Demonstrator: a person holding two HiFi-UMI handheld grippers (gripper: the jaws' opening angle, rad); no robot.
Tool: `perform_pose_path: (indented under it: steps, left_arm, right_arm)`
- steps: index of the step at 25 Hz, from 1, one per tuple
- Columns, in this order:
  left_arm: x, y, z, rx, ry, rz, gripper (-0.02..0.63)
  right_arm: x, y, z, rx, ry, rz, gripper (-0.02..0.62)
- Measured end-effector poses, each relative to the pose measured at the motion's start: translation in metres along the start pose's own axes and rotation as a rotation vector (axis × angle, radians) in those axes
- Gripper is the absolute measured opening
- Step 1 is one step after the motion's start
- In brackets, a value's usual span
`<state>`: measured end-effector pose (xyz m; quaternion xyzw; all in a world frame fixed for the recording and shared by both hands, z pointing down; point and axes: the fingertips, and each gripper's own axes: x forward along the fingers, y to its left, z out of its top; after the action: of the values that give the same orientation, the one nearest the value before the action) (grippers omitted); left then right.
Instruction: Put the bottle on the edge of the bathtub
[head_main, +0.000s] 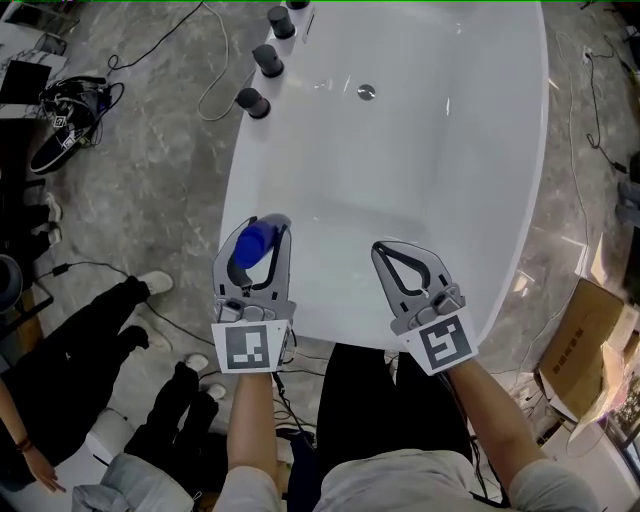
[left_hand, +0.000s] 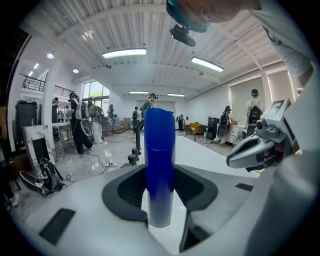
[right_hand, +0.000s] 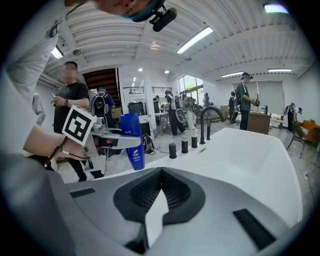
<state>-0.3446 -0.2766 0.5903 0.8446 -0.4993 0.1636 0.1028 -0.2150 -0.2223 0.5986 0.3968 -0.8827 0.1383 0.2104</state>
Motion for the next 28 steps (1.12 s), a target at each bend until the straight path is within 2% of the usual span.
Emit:
perform_pose_path:
  steps: [6, 10, 22, 28]
  left_arm:
    - [0.015, 0.022, -0.008, -0.015, -0.019, 0.026, 0.170]
    - [0.025, 0.035, -0.012, 0.008, -0.018, 0.036, 0.170]
    - [0.074, 0.076, -0.020, 0.032, -0.011, 0.075, 0.170]
    - [0.094, 0.088, -0.023, 0.006, -0.010, 0.091, 0.170]
  right_arm:
    - [0.012, 0.003, -0.004, -0.029, 0.040, 0.013, 0.006]
    - [0.018, 0.004, -0.005, -0.029, 0.064, 0.019, 0.006]
    - [0.017, -0.003, -0.008, 0.002, 0.071, -0.003, 0.006]
    - [0.020, -0.016, -0.010, 0.013, 0.075, -0.015, 0.006]
